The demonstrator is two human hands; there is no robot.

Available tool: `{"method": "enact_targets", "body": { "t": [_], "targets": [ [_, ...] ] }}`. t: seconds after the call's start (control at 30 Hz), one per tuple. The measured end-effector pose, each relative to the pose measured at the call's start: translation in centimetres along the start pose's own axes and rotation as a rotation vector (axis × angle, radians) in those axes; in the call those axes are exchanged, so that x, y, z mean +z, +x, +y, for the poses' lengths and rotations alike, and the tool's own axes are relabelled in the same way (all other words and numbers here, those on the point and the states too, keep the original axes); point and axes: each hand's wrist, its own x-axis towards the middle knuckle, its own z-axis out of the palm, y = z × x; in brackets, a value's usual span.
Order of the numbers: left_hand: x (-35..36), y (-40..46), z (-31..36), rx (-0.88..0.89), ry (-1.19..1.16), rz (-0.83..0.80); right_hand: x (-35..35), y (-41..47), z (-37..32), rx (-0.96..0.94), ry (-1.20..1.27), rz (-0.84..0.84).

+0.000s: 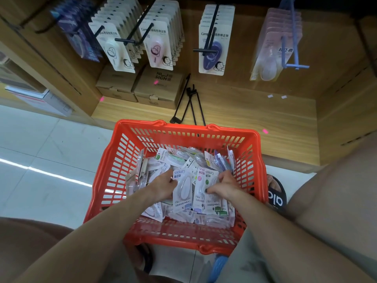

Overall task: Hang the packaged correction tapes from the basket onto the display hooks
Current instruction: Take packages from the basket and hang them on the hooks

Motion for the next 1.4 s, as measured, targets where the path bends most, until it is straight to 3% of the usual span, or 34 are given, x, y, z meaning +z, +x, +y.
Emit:
{"method": "enact_targets", "body": {
  "t": [0.3,0.63,0.97,1.13,1.4],
  "targets": [
    [1.4,0.2,0.1,-0.092,-0.051,-0.016,1.3,0.4,0.3,0.051,0.055,0.032],
    [2.2,0.7,0.2,-0.111,0.02,-0.027,1.4,0.1,0.0,0.058,0.136,-0.06],
    [1.6,0.9,0.0,-0.1,0.115,0.039,1.8,-0.3,-0.4,-0.038,0.221,-0.049],
    [0.9,1.0,0.4,-0.11,0.083,0.15,1.6,0.0,-0.1,-0.002,0.278,-0.025],
    [-0.3,0.9,0.2,-0.142,0.061,0.253,0.6,0.3,0.9,0.066,0.141,-0.042]
  ]
}}
